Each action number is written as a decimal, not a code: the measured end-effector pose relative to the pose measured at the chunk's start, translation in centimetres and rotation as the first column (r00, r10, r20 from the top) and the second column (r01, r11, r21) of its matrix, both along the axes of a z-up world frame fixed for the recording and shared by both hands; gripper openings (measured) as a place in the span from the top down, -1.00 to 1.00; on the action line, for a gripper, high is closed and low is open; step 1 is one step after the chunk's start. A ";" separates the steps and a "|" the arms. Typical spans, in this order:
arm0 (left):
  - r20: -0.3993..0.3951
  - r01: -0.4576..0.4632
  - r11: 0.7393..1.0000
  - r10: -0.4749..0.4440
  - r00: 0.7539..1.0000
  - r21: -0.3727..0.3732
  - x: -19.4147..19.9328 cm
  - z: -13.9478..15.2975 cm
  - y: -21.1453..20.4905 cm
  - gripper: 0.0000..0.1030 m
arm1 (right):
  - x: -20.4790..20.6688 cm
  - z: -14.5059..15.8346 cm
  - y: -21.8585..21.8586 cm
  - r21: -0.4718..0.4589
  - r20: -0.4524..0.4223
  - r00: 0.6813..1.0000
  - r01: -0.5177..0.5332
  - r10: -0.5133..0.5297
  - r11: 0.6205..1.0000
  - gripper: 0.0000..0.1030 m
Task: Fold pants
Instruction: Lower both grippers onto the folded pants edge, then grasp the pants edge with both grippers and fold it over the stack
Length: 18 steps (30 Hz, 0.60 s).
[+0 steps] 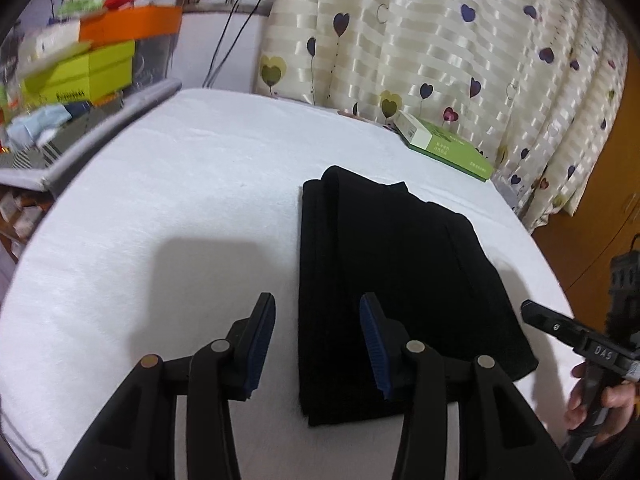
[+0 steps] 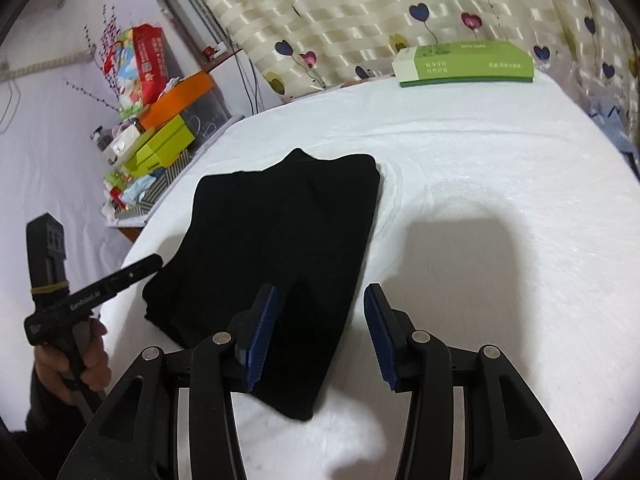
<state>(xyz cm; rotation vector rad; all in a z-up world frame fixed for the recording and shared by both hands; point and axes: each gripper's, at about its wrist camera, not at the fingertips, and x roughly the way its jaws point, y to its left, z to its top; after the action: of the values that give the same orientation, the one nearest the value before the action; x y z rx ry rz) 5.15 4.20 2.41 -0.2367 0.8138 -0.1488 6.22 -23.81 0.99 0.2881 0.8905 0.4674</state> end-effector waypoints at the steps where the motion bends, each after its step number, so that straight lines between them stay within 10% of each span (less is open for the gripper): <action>1: -0.004 0.005 1.000 -0.005 1.000 -0.005 0.3 -0.1 -0.1 0.04 | 0.2 -0.1 -0.2 0.006 -0.005 1.000 0.002 -0.002 1.000 0.10; 18: -0.035 0.078 0.994 -0.080 0.996 -0.071 4.7 -1.7 -0.7 -0.18 | 4.2 -1.7 0.7 0.044 -0.050 0.999 -0.016 0.018 0.999 0.07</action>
<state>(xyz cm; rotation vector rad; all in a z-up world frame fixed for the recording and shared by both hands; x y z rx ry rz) 9.87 3.51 0.69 -0.2735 0.8565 -0.2481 10.39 -23.07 -0.72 0.3332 0.9338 0.4975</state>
